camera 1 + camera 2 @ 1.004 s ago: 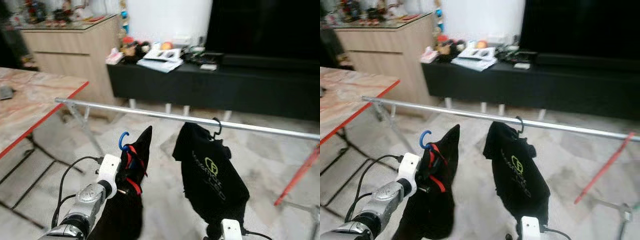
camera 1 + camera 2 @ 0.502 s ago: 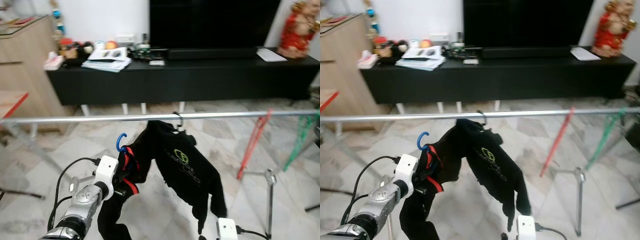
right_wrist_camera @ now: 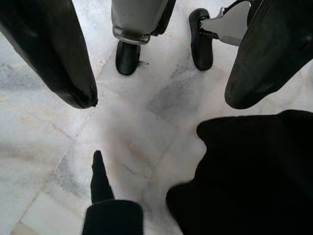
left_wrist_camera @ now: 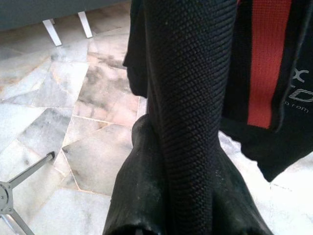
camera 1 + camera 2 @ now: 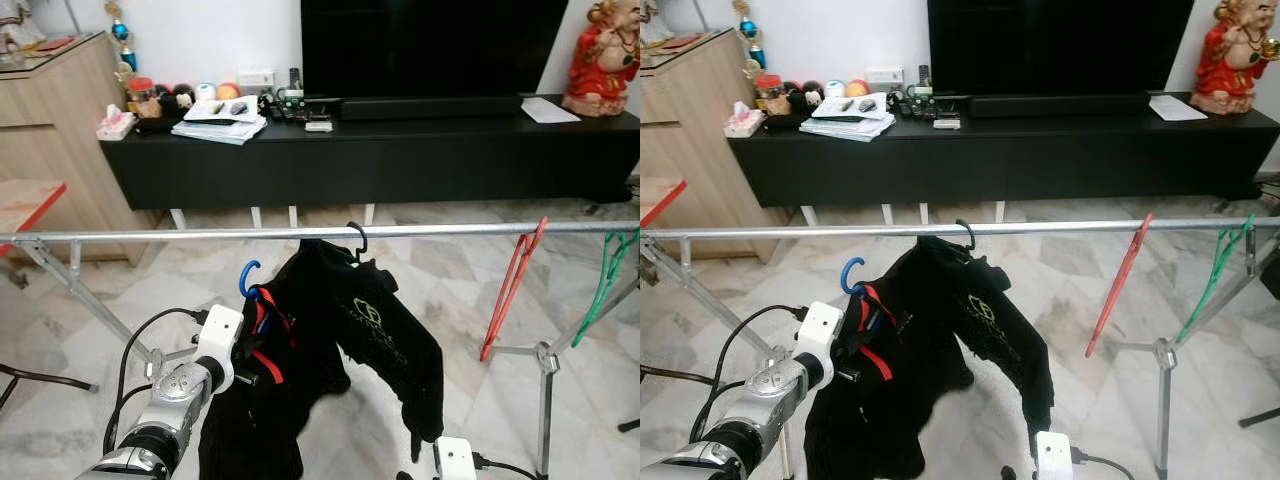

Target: Hang hanger

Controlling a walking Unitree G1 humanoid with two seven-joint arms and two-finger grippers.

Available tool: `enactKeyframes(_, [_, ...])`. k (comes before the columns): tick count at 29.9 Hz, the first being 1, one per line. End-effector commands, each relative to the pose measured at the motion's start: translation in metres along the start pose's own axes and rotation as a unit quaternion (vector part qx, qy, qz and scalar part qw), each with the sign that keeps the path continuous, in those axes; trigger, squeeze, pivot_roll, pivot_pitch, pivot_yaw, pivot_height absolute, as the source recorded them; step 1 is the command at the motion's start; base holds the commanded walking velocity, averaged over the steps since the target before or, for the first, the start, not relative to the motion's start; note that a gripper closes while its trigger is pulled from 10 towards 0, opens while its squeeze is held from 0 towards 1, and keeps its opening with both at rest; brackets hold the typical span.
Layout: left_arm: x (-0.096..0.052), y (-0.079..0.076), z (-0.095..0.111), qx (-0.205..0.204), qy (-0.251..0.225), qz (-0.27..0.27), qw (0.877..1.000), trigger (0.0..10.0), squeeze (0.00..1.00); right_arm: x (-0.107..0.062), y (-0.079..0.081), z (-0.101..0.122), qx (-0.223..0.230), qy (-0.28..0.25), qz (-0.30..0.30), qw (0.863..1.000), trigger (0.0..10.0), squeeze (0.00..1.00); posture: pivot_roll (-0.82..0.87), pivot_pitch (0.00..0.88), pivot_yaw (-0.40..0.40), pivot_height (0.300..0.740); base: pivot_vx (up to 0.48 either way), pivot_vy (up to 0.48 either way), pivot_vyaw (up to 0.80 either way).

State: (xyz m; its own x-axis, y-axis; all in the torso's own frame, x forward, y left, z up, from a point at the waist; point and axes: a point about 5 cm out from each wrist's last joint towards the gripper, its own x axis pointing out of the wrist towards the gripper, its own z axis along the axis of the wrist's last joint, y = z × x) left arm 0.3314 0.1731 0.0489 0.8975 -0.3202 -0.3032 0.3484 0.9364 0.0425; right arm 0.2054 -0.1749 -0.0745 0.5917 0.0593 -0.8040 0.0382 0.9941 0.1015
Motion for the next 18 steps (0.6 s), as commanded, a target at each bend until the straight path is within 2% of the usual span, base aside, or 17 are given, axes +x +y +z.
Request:
enactKeyframes(1, [0.0033, 0.0041, 0.013, 0.006, -0.019, 0.005, 1.0, 10.0, 0.0, 0.0, 0.0008, 0.0, -0.001, -0.002, 0.001, 1.0, 10.0, 0.0, -0.03, 0.0, 0.058, 0.74, 0.247, 0.0, 0.0])
enactKeyframes(16, [0.0045, 0.0028, 0.0141, 0.007, -0.016, -0.002, 1.0, 10.0, 0.0, 0.0003, 0.0018, 0.0008, -0.004, 0.002, 0.009, 1.0, 10.0, 0.0, -0.03, 0.0, 0.057, 0.74, 0.307, 0.0, 0.0])
enactKeyframes(18, [0.0042, 0.0024, 0.0143, 0.007, -0.019, -0.008, 1.0, 10.0, 0.0, 0.0004, 0.0019, 0.0011, -0.005, 0.002, 0.01, 1.0, 10.0, 0.0, -0.03, 0.0, 0.056, 0.74, 0.0, 0.0, 0.0])
